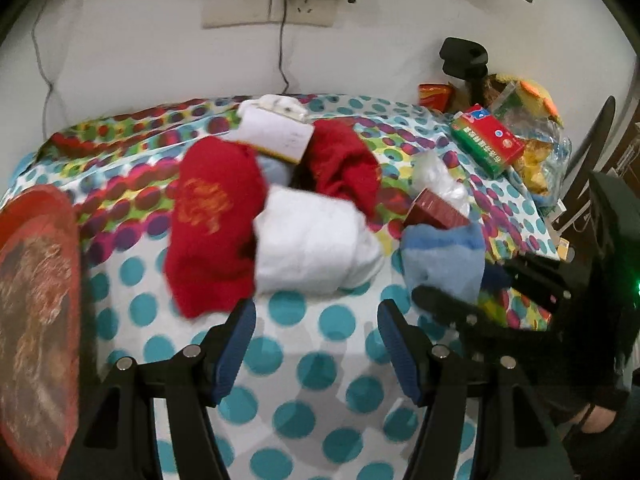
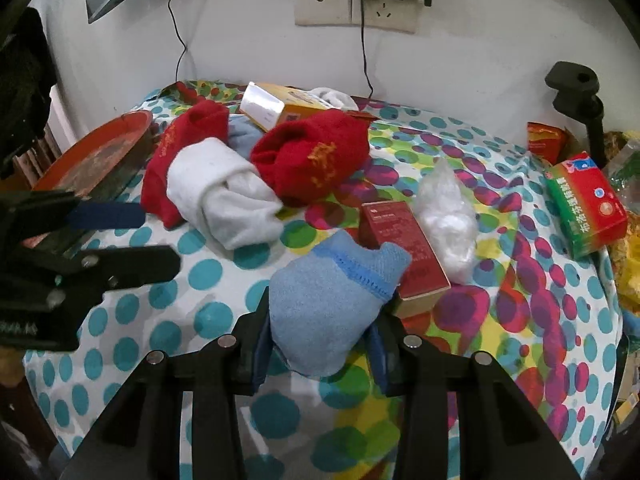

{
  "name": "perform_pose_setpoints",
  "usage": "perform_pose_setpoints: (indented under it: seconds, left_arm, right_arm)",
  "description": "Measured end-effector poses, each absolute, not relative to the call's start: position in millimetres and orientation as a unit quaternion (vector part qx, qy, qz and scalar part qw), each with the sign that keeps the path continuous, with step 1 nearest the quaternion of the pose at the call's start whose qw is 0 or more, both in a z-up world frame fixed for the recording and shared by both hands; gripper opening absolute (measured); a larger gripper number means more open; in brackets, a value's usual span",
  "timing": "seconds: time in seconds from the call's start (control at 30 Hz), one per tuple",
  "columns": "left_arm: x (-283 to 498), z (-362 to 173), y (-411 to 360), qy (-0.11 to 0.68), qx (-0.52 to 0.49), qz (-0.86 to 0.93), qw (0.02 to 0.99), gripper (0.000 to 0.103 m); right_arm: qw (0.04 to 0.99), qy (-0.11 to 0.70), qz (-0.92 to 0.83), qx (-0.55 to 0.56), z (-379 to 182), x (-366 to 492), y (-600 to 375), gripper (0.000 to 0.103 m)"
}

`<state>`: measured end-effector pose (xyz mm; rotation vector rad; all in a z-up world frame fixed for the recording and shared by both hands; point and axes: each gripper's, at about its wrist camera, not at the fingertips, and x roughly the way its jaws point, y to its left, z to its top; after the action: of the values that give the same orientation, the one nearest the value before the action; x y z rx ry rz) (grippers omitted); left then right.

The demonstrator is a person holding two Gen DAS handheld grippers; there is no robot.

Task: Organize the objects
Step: 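Move left tool to the white rolled sock while right tool approaches the light-blue sock, then close left tool on the white rolled sock while right tool grips the light-blue sock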

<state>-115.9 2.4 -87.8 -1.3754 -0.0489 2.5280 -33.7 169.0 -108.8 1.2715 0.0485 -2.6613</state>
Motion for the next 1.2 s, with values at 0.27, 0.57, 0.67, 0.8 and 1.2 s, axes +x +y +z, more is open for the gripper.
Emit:
perform_pose_setpoints:
  seconds: [0.27, 0.57, 0.67, 0.8, 1.2]
  left_arm:
    - [-151.1, -97.6, 17.8, 0.002, -0.467, 0.876, 0.123, 0.065]
    - [-156.8, -114.1, 15.8, 0.022, -0.455, 0.883, 0.112, 0.067]
    - [-152.9, -117.0, 23.2, 0.051, -0.440, 0.889, 0.113, 0.071]
    - [-152.0, -117.3, 21.8, 0.047, -0.435, 0.892, 0.115, 0.071]
    - [-151.3, -117.8, 24.8, 0.058, -0.436, 0.892, 0.108, 0.076]
  right_arm:
    - [0.111, -0.012, -0.895, 0.432, -110.2, -35.8, 175.7, 0.039]
    - [0.111, -0.001, -0.894, 0.433, -111.4, -34.9, 171.9, 0.044]
    - [0.111, 0.001, -0.895, 0.433, -111.5, -34.7, 171.4, 0.045]
    - [0.113, -0.003, -0.894, 0.433, -111.0, -34.4, 170.9, 0.045]
    - [0.121, -0.010, -0.893, 0.433, -105.9, -34.2, 173.1, 0.049]
